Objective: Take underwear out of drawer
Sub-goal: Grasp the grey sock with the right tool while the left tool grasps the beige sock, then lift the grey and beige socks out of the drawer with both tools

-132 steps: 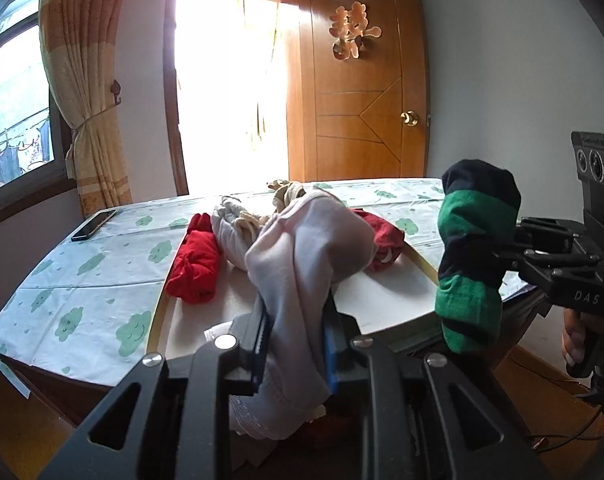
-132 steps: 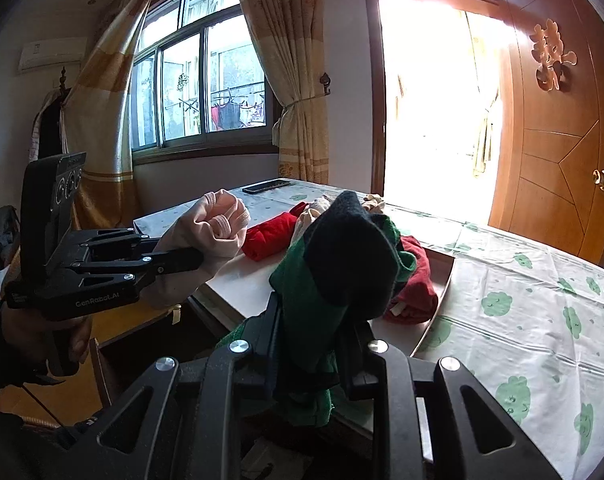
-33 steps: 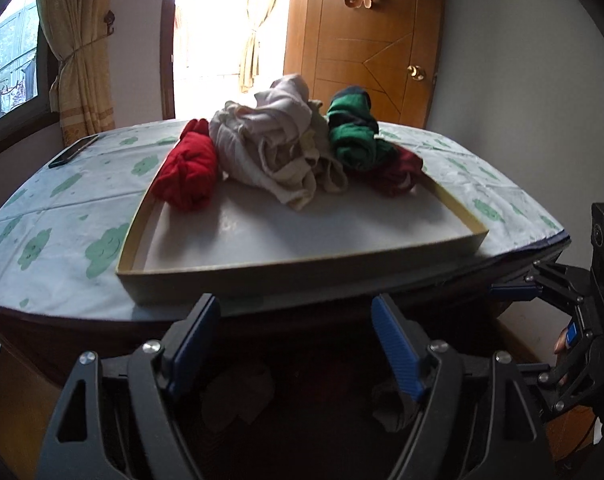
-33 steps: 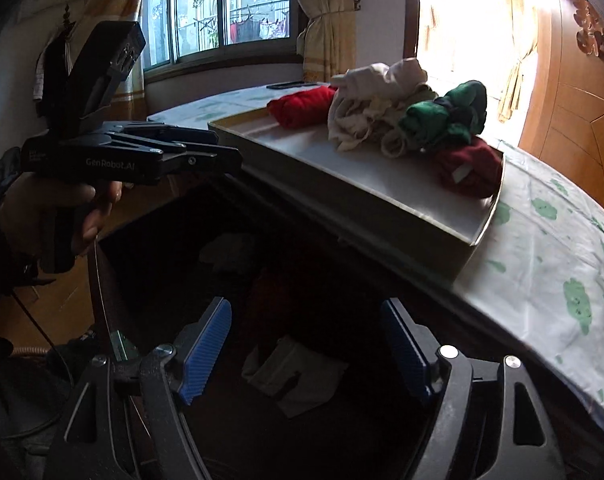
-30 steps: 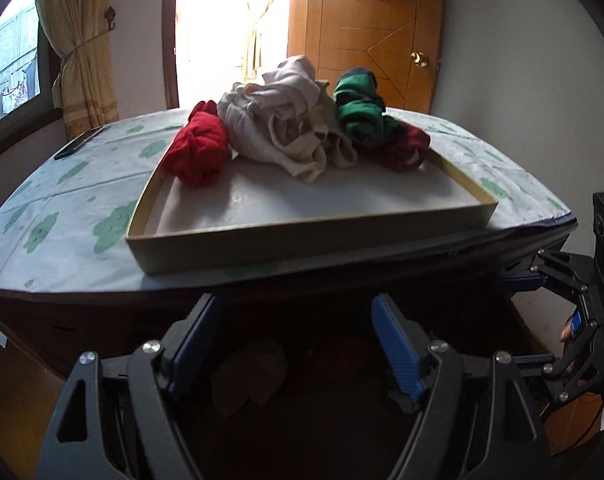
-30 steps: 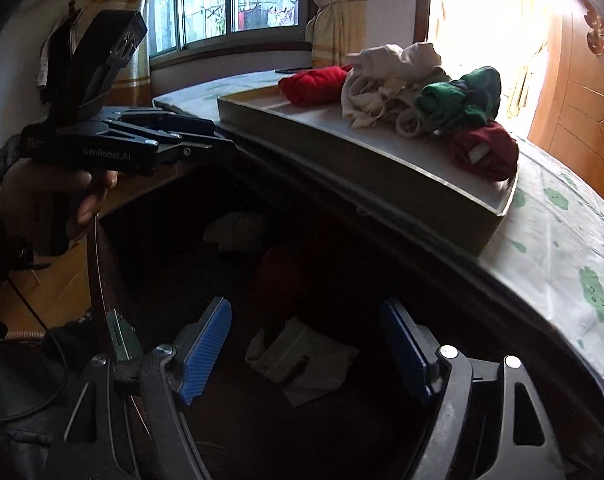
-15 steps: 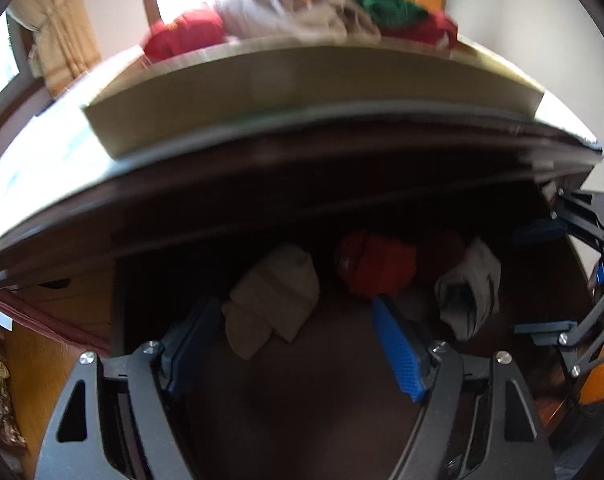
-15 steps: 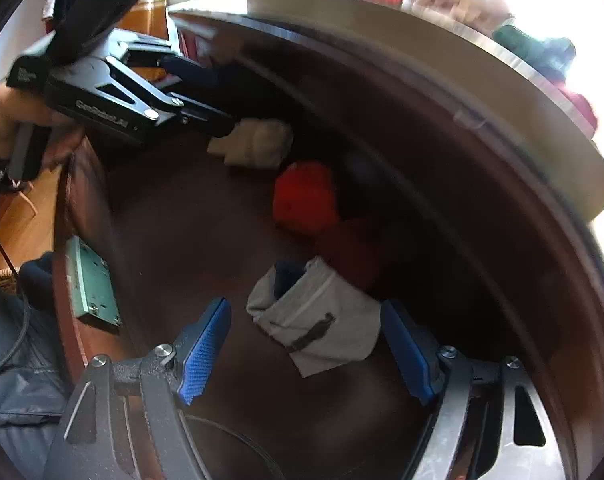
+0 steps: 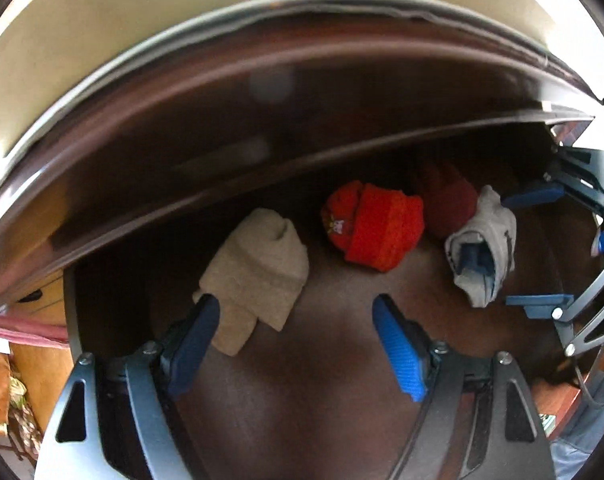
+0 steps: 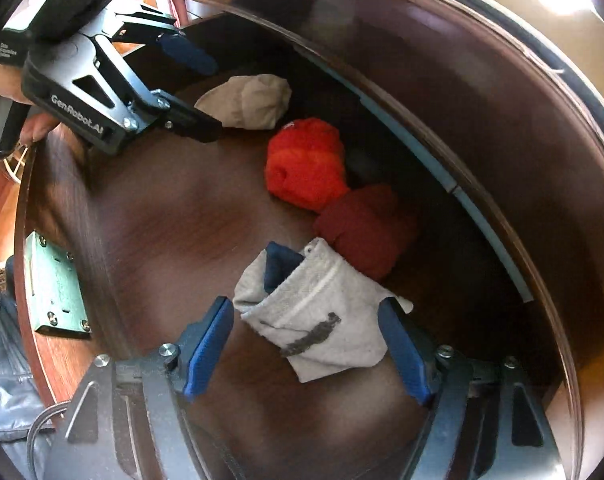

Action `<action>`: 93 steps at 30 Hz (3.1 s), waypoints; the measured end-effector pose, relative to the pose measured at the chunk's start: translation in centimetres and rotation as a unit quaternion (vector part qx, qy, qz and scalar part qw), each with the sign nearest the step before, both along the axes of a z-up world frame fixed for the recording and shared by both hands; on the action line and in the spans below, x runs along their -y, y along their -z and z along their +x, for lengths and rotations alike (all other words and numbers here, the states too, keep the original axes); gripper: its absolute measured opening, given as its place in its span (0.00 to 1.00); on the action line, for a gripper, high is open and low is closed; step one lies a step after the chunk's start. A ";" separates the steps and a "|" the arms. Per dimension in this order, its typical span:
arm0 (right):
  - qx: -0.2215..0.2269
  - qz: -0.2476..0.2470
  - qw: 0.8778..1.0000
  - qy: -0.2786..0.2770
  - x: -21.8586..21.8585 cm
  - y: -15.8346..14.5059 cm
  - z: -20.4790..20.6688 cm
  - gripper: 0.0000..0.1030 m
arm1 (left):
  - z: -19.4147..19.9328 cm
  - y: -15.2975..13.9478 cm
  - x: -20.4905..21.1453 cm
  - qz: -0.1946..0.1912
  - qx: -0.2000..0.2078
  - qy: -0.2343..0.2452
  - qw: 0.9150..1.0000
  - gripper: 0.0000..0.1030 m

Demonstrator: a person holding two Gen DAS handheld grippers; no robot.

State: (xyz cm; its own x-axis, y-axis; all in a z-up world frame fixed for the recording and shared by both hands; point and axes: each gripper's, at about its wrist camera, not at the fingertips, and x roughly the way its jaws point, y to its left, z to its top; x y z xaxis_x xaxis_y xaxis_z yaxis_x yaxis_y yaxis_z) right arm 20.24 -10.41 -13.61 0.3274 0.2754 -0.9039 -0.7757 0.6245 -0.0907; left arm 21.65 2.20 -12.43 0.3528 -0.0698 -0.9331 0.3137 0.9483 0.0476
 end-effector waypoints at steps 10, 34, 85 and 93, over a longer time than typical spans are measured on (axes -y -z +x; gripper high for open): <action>-0.022 -0.021 1.000 0.007 -0.8 0.7 1.0 0.71 | 1.5 1.6 1.6 0.019 -0.020 0.010 1.000 0.77; -0.030 -0.030 0.999 -0.005 -3.0 0.6 1.8 0.28 | 1.0 1.7 4.2 0.026 -0.015 0.045 0.999 0.03; -0.001 0.040 0.999 -0.008 0.5 -0.8 -0.1 0.27 | -0.3 -0.1 5.3 0.034 0.086 0.035 0.995 0.08; 0.025 0.068 0.997 -0.011 2.3 -1.5 -1.9 0.27 | -2.6 -1.3 2.3 -0.017 0.130 -0.006 0.991 0.08</action>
State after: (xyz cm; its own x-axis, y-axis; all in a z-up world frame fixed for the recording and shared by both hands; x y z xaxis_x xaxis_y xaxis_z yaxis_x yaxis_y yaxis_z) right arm 18.33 -12.70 -12.12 0.3641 0.4028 -0.8398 -0.7863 0.6162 -0.0453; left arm 19.06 -0.06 -11.08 0.5816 -0.0937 -0.8080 0.2834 0.9545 0.0932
